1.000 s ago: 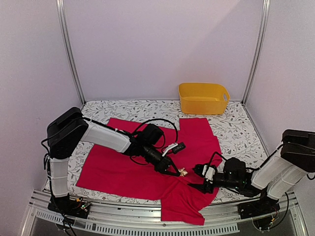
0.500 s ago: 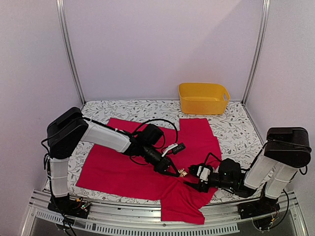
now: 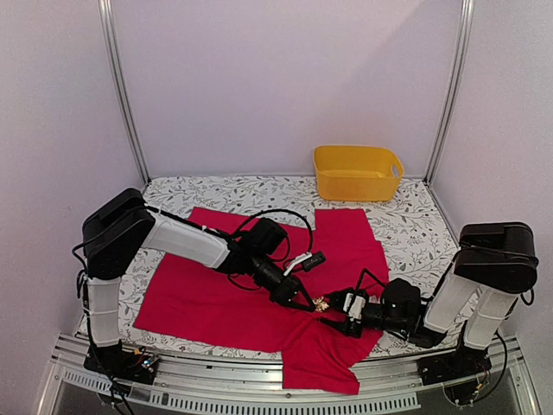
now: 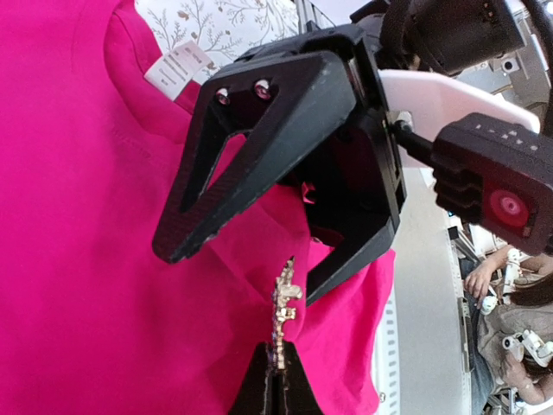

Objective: Pin the brooch onto the clothing

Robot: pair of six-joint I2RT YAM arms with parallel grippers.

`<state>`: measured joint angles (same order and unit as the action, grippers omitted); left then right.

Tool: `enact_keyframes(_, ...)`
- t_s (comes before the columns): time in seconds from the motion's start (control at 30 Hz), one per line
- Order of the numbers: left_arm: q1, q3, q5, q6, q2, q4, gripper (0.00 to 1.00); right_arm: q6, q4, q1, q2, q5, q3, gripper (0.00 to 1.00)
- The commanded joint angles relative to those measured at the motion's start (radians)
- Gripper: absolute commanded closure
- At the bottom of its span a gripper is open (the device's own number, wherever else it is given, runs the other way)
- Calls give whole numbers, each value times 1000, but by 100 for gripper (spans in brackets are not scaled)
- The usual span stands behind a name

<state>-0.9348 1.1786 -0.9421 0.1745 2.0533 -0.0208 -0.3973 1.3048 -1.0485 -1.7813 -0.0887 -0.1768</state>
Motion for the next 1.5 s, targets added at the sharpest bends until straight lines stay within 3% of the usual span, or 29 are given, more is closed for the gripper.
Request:
enact_keyframes(0.0, 10, 11, -26, -19, -20, -11, 100, 3, 41, -8, -5, -105, -18, 40)
enact_keyframes(0.17, 6, 4, -20, -25, -25, -28, 100, 62, 57, -8, -8, -176, -26, 42)
enact_keyframes(0.53, -9, -12, -17, -69, -44, -26, 100, 80, 60, 14, -11, -183, -41, 57)
enact_keyframes(0.8, -31, -50, 68, -136, -86, -40, 100, 143, 54, 56, -11, -252, -59, 58)
enact_keyframes(1.2, -42, -89, 56, -173, -99, -51, 100, 218, 60, 100, -10, -321, -69, 61)
enact_keyframes(1.3, -44, -89, 60, -173, -100, -58, 100, 230, 53, 103, -16, -343, -78, 69)
enact_keyframes(1.47, -47, -106, 66, -173, -116, -90, 100, 248, 51, 108, -31, -360, -80, 75)
